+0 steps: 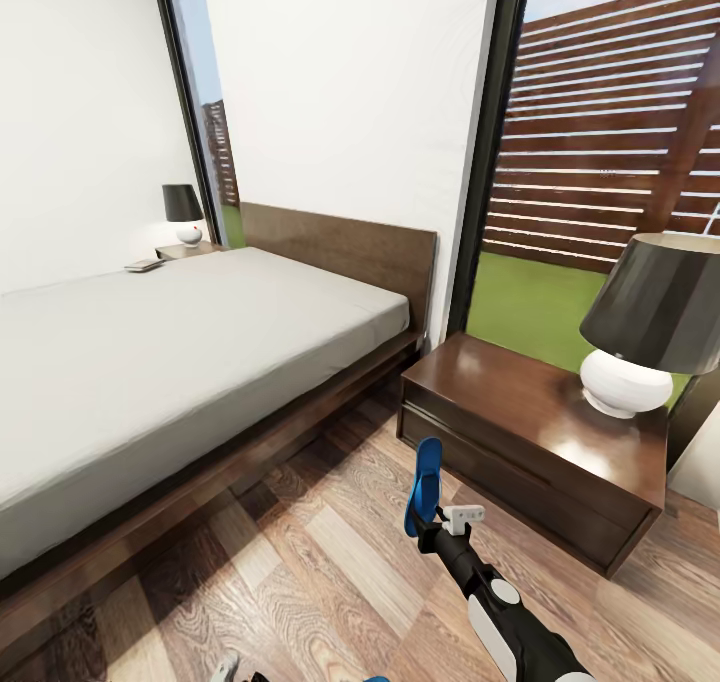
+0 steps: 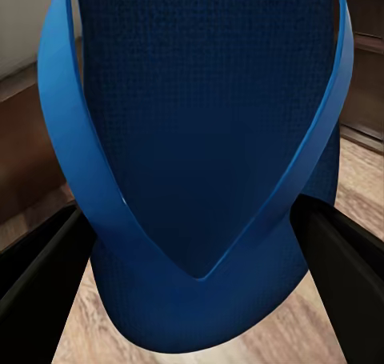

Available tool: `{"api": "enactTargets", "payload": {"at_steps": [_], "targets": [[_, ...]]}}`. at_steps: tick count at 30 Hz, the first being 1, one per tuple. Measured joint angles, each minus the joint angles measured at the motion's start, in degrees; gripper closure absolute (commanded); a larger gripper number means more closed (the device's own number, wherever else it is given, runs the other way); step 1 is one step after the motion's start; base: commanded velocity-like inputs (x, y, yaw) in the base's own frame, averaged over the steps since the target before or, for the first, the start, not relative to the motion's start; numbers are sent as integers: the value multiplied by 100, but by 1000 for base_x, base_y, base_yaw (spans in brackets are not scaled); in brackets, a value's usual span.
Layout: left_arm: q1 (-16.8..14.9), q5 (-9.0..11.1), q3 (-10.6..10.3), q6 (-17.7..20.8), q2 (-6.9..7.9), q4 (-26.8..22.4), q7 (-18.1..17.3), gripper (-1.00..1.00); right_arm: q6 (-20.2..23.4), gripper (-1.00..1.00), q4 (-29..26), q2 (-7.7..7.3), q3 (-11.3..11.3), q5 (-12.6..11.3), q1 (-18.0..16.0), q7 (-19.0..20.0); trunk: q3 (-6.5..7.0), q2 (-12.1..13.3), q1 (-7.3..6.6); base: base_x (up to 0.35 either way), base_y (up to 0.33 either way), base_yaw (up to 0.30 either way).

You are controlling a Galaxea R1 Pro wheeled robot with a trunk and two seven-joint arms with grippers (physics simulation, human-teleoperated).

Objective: In the bedroom, move the book from the bed onto either nightstand, and place the two sandals side by side next to the bed.

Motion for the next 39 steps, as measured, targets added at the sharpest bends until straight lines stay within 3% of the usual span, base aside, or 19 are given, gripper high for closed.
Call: {"api": "enactTargets", "payload": {"at_steps": [8,14,20,25,39], "targets": [[-30,-1,-1,10,0,-346,10,-100,0,100,-1,0,7,1,0,1,-17,-39,21,0,0,0],[-56,15,0,5,0,-370,5,-100,0,100,-3,0,9,1,0,1,-146,-86,57,0,0,0],[-58,117,0,4,0,-363,0,-100,0,100,-5,0,9,0,0,2,-147,-87,57,0,0,0],[-58,291,0,3,0,-362,-3,-100,0,100,-5,0,6,0,0,1,-257,-93,70,0,0,0],[-58,307,0,3,0,-361,-9,-100,0,100,-6,0,8,2,0,1,-567,-112,106,0,0,0]]}}
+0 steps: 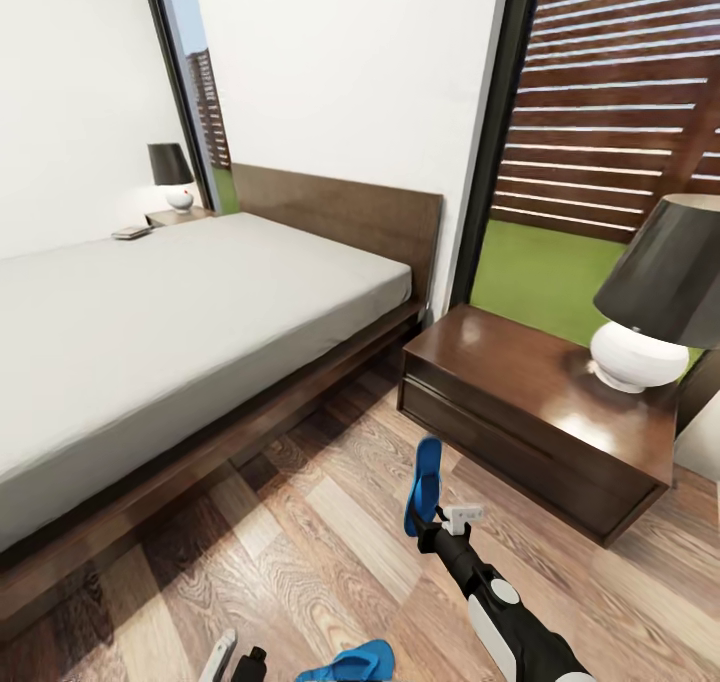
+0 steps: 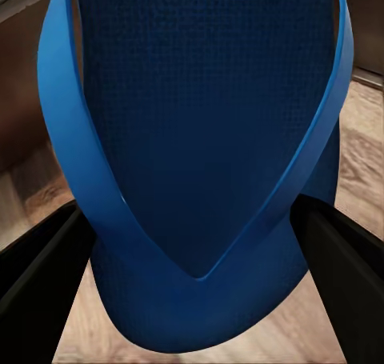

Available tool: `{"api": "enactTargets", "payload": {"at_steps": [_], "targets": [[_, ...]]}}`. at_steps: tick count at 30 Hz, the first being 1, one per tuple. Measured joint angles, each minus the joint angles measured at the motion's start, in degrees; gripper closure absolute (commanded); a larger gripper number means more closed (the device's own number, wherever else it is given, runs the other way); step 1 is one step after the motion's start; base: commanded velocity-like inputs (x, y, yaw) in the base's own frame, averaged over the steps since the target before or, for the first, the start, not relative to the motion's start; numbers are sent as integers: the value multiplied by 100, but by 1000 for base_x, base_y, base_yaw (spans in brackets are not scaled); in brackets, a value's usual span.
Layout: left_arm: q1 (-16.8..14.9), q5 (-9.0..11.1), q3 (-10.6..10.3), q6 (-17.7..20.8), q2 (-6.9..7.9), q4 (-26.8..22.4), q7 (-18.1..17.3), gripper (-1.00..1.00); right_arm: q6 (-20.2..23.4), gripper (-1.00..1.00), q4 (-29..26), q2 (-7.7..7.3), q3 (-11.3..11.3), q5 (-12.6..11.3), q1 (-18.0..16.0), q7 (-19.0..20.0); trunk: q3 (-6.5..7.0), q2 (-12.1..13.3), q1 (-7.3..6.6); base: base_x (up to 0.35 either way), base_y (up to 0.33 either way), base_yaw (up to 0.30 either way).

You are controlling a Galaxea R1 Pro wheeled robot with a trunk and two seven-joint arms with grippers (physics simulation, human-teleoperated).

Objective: In the bedroom, move the book from the bed onto either nightstand, and place the two sandals side by side next to the bed.

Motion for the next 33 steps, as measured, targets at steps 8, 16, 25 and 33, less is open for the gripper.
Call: {"api": "enactTargets", "payload": {"at_steps": [8,16,25,33], "targets": [[-11,358,0,16,0,-288,21,-100,0,100,-1,0,1,2,-1,0,-45,-3,5,0,0,0],[-139,1349,-30,3,0,-842,54,-100,0,100,-1,0,1,2,-1,0,-45,-3,5,0,0,0],[-297,1458,-110,13,0,-897,72,-100,0,100,3,9,1,15,-1,0,-45,-3,5,0,0,0],[-299,1468,-324,11,0,-897,65,-100,0,100,6,9,1,16,0,0,-199,-12,23,0,0,0]]}}
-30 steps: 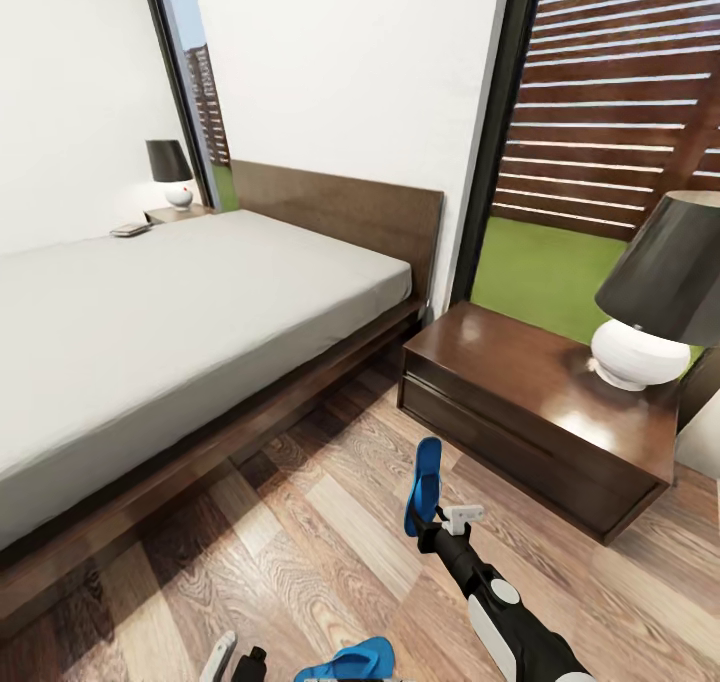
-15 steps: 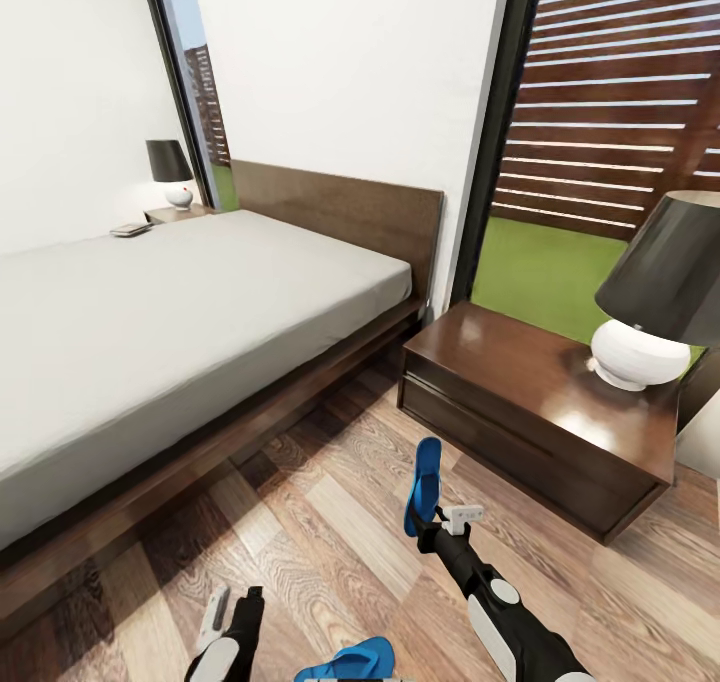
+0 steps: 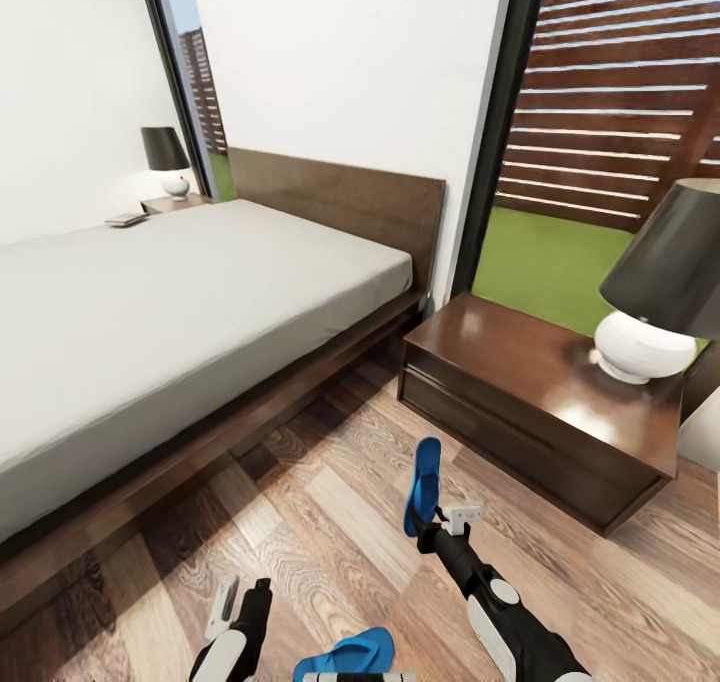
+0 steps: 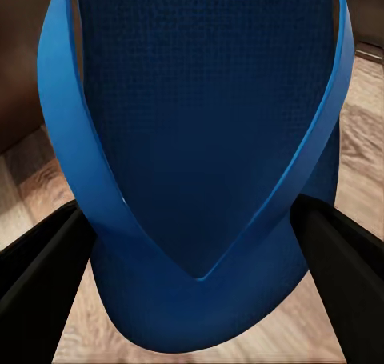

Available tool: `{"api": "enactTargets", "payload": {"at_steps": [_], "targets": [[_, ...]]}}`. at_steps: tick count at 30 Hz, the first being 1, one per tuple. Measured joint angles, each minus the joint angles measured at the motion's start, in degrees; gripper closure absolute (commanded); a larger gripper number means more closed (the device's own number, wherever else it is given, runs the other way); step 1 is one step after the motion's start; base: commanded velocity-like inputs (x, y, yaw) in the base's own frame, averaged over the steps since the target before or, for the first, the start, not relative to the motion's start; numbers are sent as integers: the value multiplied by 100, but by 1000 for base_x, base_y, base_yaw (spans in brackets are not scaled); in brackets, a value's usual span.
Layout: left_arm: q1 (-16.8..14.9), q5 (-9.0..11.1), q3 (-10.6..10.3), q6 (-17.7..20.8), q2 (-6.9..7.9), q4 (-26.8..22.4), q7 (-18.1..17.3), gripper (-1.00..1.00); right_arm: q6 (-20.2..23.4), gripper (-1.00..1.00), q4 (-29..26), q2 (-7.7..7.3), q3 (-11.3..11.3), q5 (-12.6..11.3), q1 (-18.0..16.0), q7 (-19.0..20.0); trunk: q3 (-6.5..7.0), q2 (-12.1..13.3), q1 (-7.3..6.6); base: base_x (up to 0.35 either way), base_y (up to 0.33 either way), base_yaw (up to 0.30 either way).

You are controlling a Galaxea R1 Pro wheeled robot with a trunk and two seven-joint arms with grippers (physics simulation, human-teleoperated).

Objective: In the bedroom, move the book from the bed onto either nightstand, and place the two sandals side by side next to the bed.

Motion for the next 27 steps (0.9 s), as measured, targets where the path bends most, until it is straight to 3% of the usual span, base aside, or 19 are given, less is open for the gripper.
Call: {"api": "enactTargets", "payload": {"at_steps": [27], "targets": [[0,-3,-15,4,0,-8,0,-100,0,100,-6,0,0,9,0,0,-599,-36,70,0,0,0]]}}
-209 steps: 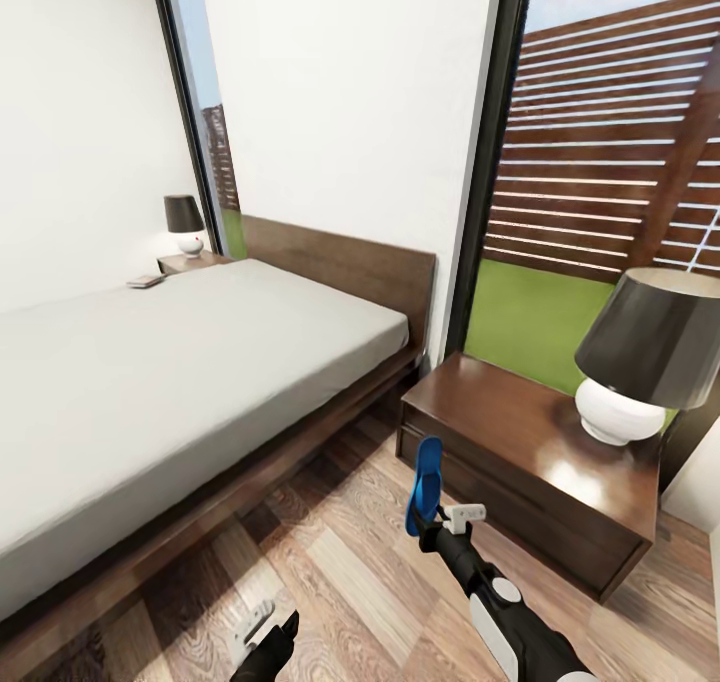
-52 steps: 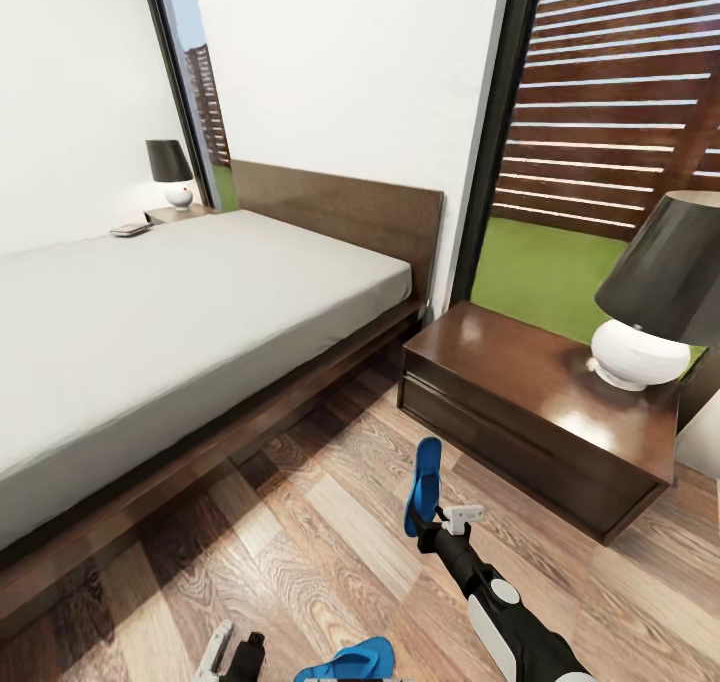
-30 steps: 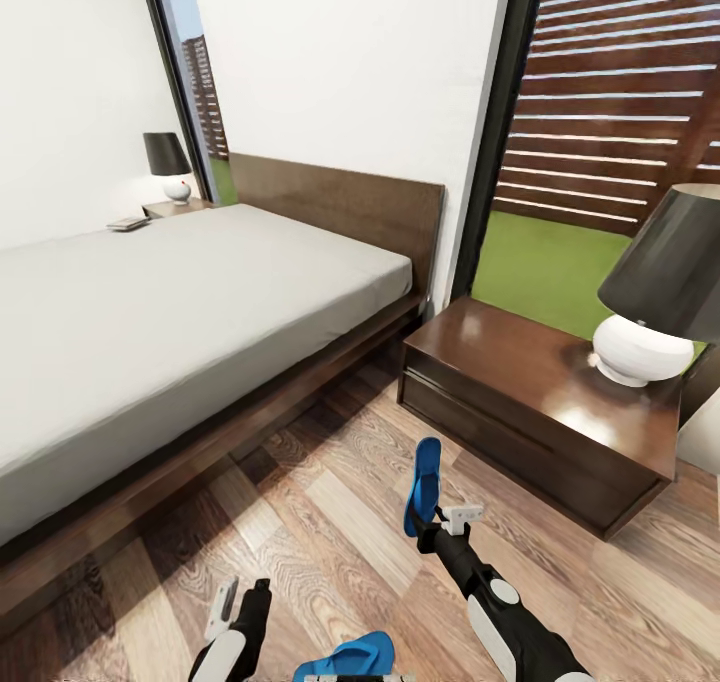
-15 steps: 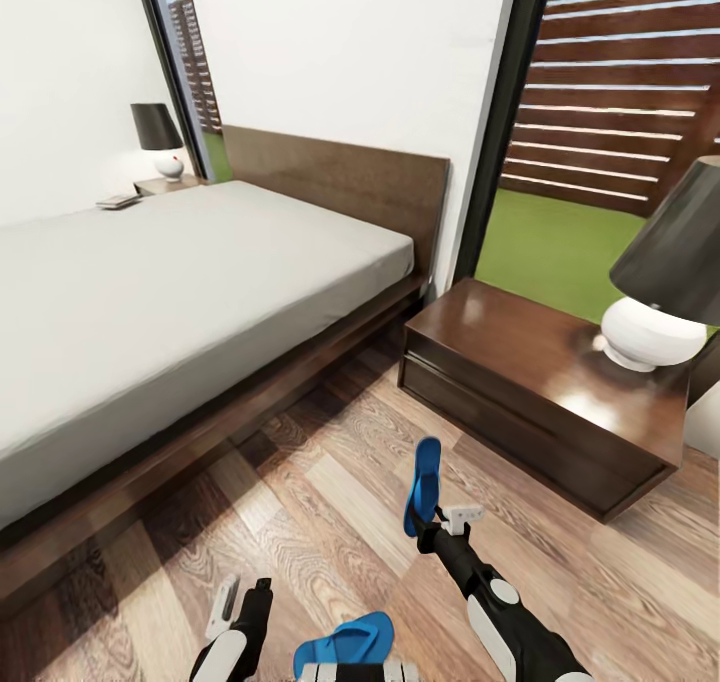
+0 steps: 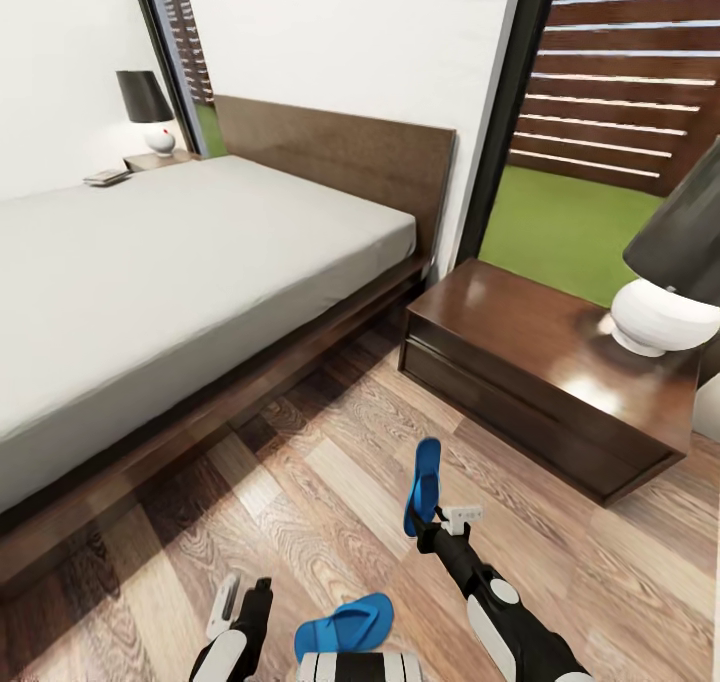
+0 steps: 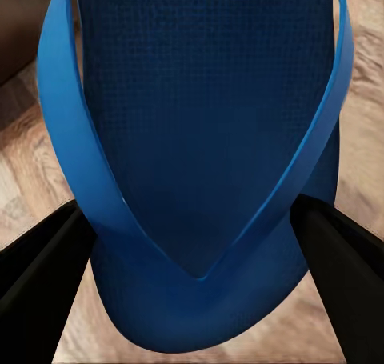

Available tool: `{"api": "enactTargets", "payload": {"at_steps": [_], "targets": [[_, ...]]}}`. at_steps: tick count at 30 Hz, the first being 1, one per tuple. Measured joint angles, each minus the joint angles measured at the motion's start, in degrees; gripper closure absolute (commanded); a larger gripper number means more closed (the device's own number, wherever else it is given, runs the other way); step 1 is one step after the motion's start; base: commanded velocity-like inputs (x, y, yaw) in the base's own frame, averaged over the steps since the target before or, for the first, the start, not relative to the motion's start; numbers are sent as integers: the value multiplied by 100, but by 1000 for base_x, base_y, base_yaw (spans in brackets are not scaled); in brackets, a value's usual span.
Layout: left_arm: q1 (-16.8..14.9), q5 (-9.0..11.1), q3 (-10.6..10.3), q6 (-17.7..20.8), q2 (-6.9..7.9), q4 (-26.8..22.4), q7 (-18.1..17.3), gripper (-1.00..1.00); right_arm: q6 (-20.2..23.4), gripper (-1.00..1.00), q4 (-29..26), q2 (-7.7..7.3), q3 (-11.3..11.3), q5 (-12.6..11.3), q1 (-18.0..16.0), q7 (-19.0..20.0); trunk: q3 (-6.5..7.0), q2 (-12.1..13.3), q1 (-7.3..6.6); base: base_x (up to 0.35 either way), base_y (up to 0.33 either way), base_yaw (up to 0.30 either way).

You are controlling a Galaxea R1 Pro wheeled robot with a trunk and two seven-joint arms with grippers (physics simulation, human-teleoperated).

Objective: In the bedroom, move the book from the bed onto either nightstand, and place the two sandals side by side next to the bed.

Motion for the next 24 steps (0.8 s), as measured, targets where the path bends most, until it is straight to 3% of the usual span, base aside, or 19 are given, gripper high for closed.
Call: {"api": "enactTargets", "payload": {"at_steps": [3,10,17,21,24], "targets": [[0,0,2,4,0,-2,0,-100,0,100,0,0,0,0,0,0,-66,-4,8,0,0,0],[0,0,0,315,1,-7,-5,-100,0,100,-1,0,0,-1,-1,0,-67,-4,7,0,0,0],[-2,3,-1,361,1,-9,-6,-100,0,100,0,0,0,-1,-1,0,-222,-13,26,0,0,0],[-1,-1,21,394,2,-21,-2,-100,0,100,-1,0,0,-1,-1,0,-222,-14,25,0,0,0],[-1,32,51,778,3,-20,-24,-100,0,100,1,0,0,-3,-1,0,-222,-14,25,0,0,0]]}}
